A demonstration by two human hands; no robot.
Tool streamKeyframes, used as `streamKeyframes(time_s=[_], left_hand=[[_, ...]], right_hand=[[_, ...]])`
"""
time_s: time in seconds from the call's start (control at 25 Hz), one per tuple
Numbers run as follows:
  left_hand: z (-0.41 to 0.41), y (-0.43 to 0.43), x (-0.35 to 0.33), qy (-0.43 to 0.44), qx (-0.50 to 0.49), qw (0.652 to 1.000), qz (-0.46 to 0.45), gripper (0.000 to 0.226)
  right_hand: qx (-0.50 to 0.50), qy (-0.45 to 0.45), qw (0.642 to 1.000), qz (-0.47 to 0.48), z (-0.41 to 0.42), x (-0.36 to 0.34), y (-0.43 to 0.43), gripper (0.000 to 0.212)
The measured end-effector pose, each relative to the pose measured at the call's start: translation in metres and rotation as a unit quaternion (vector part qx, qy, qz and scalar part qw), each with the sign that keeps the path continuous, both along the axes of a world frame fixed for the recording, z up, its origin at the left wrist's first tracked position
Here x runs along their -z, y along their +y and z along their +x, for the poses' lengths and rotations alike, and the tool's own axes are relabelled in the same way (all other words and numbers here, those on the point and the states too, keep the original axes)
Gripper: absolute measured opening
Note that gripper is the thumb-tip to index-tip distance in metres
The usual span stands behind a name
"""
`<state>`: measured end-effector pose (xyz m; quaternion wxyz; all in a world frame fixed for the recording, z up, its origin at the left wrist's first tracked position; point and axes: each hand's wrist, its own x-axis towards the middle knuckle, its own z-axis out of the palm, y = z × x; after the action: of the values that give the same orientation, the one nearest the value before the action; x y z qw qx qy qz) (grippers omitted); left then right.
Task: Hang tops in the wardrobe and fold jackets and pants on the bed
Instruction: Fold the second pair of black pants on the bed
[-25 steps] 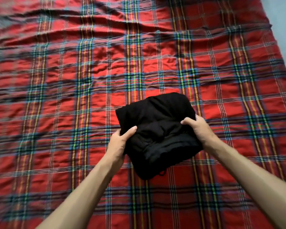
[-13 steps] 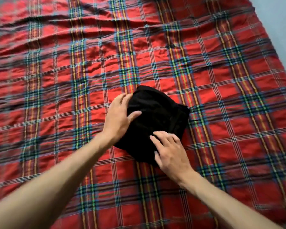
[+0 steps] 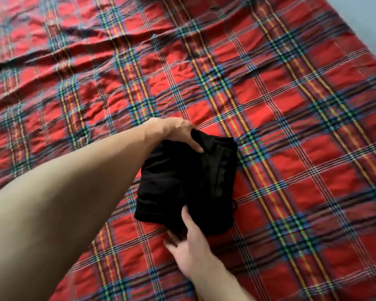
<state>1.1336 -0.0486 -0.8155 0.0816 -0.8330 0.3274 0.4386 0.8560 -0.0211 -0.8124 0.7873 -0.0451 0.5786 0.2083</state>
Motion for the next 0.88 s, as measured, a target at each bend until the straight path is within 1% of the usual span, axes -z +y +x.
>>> streamKeyframes(time_s=[0.08, 0.16, 0.24, 0.28, 0.32, 0.36, 0.4, 0.44, 0.52, 0.56, 0.6, 0.68, 0.76, 0.8, 0.88], left_hand=[[-0.003, 0.003, -0.010, -0.007, -0.029, 0.999, 0.017, 0.074], [-0.010, 0.010, -0.027, -0.014, -0.087, 0.996, 0.013, 0.070], [-0.019, 0.026, -0.039, -0.002, -0.167, 0.986, 0.007, 0.067], [-0.024, 0.042, -0.046, 0.019, -0.215, 0.976, 0.002, 0.066], [-0.031, 0.059, -0.053, 0.052, -0.273, 0.960, -0.006, 0.067], [-0.040, 0.078, -0.059, 0.100, -0.340, 0.935, -0.023, 0.070], [-0.051, 0.097, -0.065, 0.152, -0.405, 0.900, -0.044, 0.074], [-0.065, 0.114, -0.075, 0.205, -0.468, 0.856, -0.076, 0.074], [-0.089, 0.136, -0.105, 0.286, -0.545, 0.771, -0.165, 0.059], [-0.099, 0.141, -0.125, 0.306, -0.559, 0.746, -0.193, 0.051], [-0.107, 0.143, -0.149, 0.319, -0.561, 0.733, -0.215, 0.047], [-0.118, 0.139, -0.202, 0.327, -0.540, 0.734, -0.250, 0.045], [-0.134, 0.125, -0.265, 0.317, -0.492, 0.761, -0.280, 0.044], [-0.144, 0.114, -0.295, 0.300, -0.465, 0.781, -0.290, 0.044], [-0.161, 0.091, -0.347, 0.268, -0.418, 0.815, -0.300, 0.038]], right_hand=[[0.029, 0.021, 0.999, -0.022, 0.007, -0.003, 0.003, 0.045], [0.033, 0.021, 0.997, -0.073, 0.014, -0.001, -0.001, 0.043], [-0.003, 0.016, 0.991, -0.135, 0.018, -0.004, -0.014, 0.050], [-0.033, 0.014, 0.984, -0.172, 0.018, -0.006, -0.021, 0.052], [-0.059, 0.019, 0.976, -0.209, 0.016, -0.010, -0.030, 0.047], [-0.080, 0.017, 0.968, -0.239, 0.014, -0.018, -0.040, 0.039], [-0.101, 0.003, 0.961, -0.258, 0.011, -0.029, -0.050, 0.033], [-0.116, -0.018, 0.956, -0.270, 0.010, -0.042, -0.060, 0.028], [-0.158, -0.082, 0.936, -0.303, 0.012, -0.070, -0.077, 0.021], [-0.178, -0.107, 0.920, -0.332, 0.012, -0.086, -0.085, 0.022], [-0.188, -0.123, 0.904, -0.363, 0.013, -0.106, -0.093, 0.025], [-0.184, -0.144, 0.871, -0.433, 0.008, -0.148, -0.106, 0.035], [-0.143, -0.145, 0.854, -0.479, -0.012, -0.205, -0.116, 0.040], [-0.127, -0.146, 0.848, -0.493, -0.026, -0.233, -0.121, 0.040], [-0.108, -0.162, 0.845, -0.499, -0.060, -0.288, -0.130, 0.043]])
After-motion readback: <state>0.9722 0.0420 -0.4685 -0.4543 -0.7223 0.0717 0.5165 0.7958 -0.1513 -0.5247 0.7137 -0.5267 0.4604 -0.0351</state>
